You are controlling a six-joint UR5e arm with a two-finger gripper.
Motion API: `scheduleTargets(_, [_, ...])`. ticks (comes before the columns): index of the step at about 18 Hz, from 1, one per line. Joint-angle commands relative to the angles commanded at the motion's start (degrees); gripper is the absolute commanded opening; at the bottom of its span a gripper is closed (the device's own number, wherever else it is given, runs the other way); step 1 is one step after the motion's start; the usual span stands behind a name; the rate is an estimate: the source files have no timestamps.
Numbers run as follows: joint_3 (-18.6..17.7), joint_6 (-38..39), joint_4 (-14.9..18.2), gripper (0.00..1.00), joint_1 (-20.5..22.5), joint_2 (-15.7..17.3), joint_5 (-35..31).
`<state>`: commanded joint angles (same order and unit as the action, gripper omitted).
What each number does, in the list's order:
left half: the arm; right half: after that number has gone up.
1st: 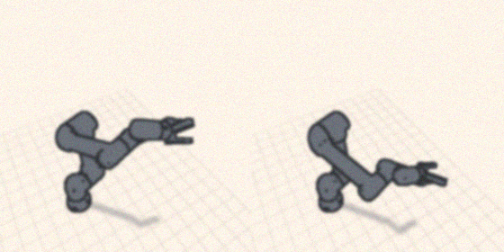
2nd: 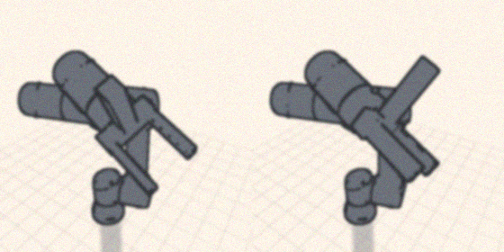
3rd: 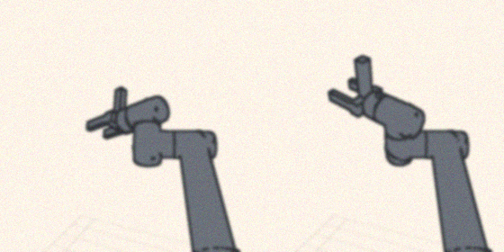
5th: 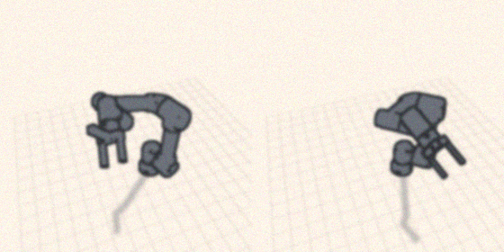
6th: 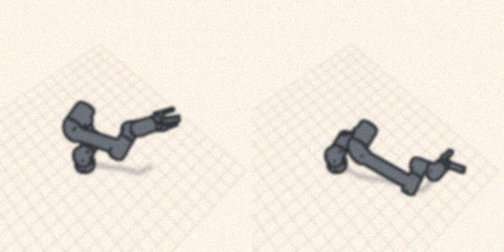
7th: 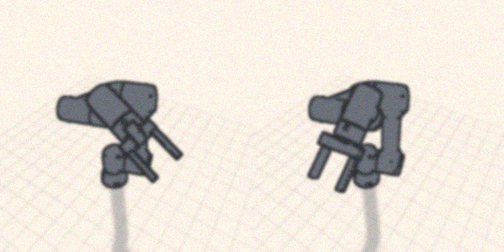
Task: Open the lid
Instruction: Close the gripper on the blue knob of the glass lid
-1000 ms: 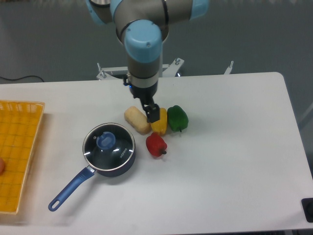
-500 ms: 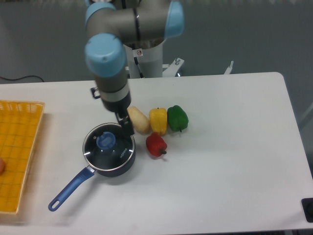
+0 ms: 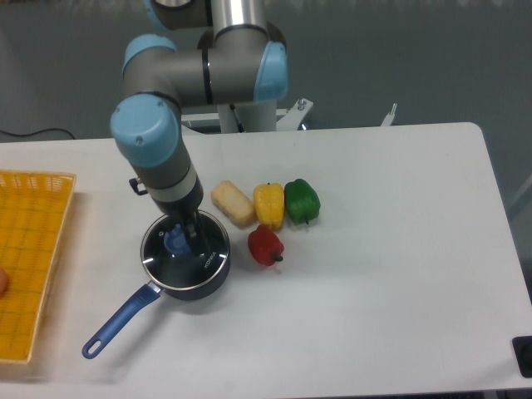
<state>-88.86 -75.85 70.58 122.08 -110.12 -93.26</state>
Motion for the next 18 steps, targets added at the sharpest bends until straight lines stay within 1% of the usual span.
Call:
scheduleTargets(2, [0.0,-0.1,-1.4,1.0,-0.4,-0.9,1.2])
scheduleTargets(11, [-1.1,-0.3,-1.2,1.0,-0.5,-1.1,2.0])
scheduleTargets(13, [-1.8,-1.1,-1.3,1.0,-0.4,-1.1,3.1])
scheduleTargets(18, [-3.4,-2.3,-1.4,1.0,-0.3,-0.5,3.2])
